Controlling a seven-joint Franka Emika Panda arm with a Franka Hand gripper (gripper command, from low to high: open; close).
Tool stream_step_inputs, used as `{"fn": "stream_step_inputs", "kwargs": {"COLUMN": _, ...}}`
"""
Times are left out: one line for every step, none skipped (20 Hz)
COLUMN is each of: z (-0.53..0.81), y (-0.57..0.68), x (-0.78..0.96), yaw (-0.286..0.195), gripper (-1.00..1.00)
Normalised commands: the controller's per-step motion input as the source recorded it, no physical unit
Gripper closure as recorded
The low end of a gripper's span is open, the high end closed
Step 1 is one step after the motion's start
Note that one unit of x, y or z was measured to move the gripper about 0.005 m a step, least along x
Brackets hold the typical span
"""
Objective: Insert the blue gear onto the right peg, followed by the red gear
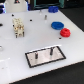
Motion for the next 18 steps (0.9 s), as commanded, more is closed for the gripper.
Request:
{"fn": "stream_step_inputs", "kwargs": {"z": 0.01, "y": 0.53, "x": -0.58, "yaw": 0.0, "gripper": -1.0}}
{"fn": "stream_step_inputs", "kwargs": {"z": 0.03, "y": 0.59, "x": -0.54, "yaw": 0.0, "gripper": -1.0}}
{"fn": "stream_step_inputs", "kwargs": {"z": 0.0, "y": 0.63, "x": -0.54, "yaw": 0.0, "gripper": -1.0}}
{"fn": "stream_step_inputs", "kwargs": {"z": 0.0, "y": 0.62, "x": -0.57, "yaw": 0.0, "gripper": -1.0}}
{"fn": "stream_step_inputs", "kwargs": {"z": -0.04, "y": 0.61, "x": -0.53, "yaw": 0.0, "gripper": -1.0}}
{"fn": "stream_step_inputs", "kwargs": {"z": 0.01, "y": 0.63, "x": -0.51, "yaw": 0.0, "gripper": -1.0}}
{"fn": "stream_step_inputs", "kwargs": {"z": -0.01, "y": 0.67, "x": -0.5, "yaw": 0.0, "gripper": -1.0}}
{"fn": "stream_step_inputs", "kwargs": {"z": 0.01, "y": 0.7, "x": -0.47, "yaw": 0.0, "gripper": -1.0}}
{"fn": "stream_step_inputs", "kwargs": {"z": -0.01, "y": 0.69, "x": -0.49, "yaw": 0.0, "gripper": -1.0}}
{"fn": "stream_step_inputs", "kwargs": {"z": -0.04, "y": 0.67, "x": -0.45, "yaw": 0.0, "gripper": -1.0}}
{"fn": "stream_step_inputs", "kwargs": {"z": -0.08, "y": 0.69, "x": -0.43, "yaw": 0.0, "gripper": -1.0}}
{"fn": "stream_step_inputs", "kwargs": {"z": -0.11, "y": 0.7, "x": -0.41, "yaw": 0.0, "gripper": -1.0}}
{"fn": "stream_step_inputs", "kwargs": {"z": -0.15, "y": 0.68, "x": -0.4, "yaw": 0.0, "gripper": -1.0}}
{"fn": "stream_step_inputs", "kwargs": {"z": -0.2, "y": 0.68, "x": -0.39, "yaw": 0.0, "gripper": -1.0}}
{"fn": "stream_step_inputs", "kwargs": {"z": -0.23, "y": 0.67, "x": -0.4, "yaw": 0.0, "gripper": -1.0}}
{"fn": "stream_step_inputs", "kwargs": {"z": -0.25, "y": 0.67, "x": -0.4, "yaw": 0.0, "gripper": -1.0}}
{"fn": "stream_step_inputs", "kwargs": {"z": -0.27, "y": 0.64, "x": -0.36, "yaw": 0.0, "gripper": -1.0}}
{"fn": "stream_step_inputs", "kwargs": {"z": -0.33, "y": 0.65, "x": -0.35, "yaw": 0.0, "gripper": -1.0}}
